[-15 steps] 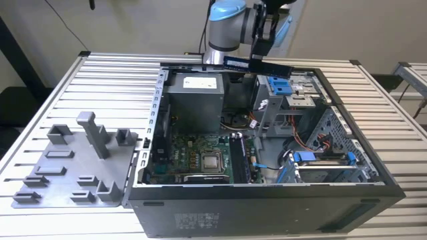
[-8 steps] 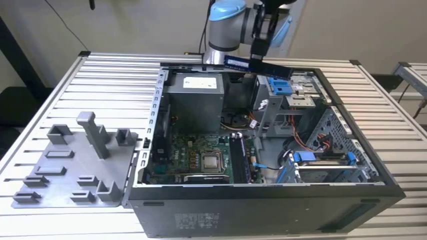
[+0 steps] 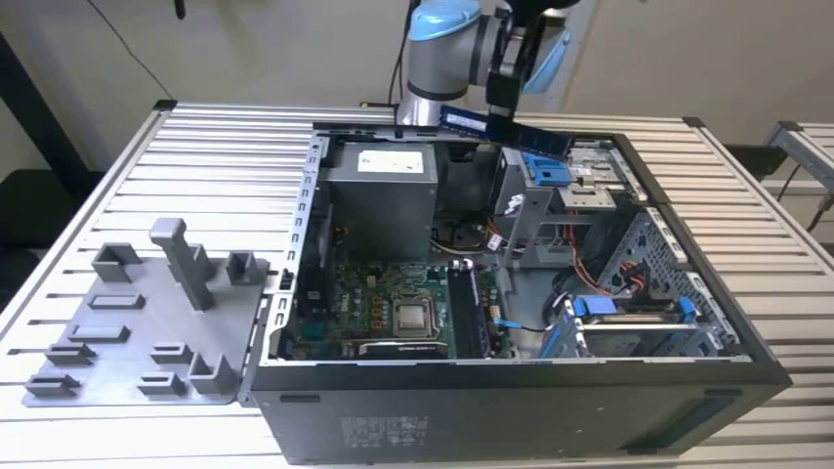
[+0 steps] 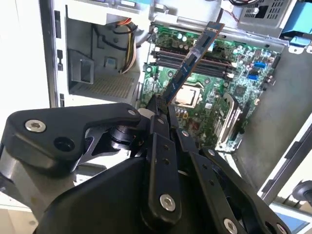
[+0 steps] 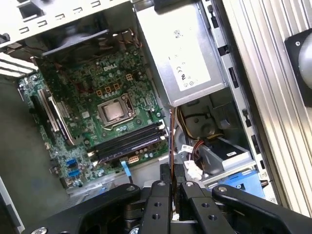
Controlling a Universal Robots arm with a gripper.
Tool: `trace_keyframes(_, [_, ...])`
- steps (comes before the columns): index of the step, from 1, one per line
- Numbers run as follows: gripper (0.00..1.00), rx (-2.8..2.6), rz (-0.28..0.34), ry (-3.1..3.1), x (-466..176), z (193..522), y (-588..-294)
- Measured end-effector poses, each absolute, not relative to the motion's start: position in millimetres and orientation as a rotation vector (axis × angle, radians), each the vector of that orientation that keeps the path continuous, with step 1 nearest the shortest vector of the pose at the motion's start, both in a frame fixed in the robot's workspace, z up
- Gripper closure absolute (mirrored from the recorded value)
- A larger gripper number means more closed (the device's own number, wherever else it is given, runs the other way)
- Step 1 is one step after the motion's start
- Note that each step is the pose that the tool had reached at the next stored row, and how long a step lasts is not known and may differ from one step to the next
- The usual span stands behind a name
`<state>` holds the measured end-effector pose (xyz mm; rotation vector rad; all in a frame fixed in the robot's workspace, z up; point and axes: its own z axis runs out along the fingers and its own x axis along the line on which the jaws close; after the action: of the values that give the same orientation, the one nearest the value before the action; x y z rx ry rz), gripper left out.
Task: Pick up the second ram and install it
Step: 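Insert the second ram into the second slot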
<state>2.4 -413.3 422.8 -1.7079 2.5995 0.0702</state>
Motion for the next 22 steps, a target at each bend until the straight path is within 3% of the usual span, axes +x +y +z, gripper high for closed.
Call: trace_keyframes(22, [0.86, -1.372, 0.064, 2.785, 2.4, 421.3, -413.3])
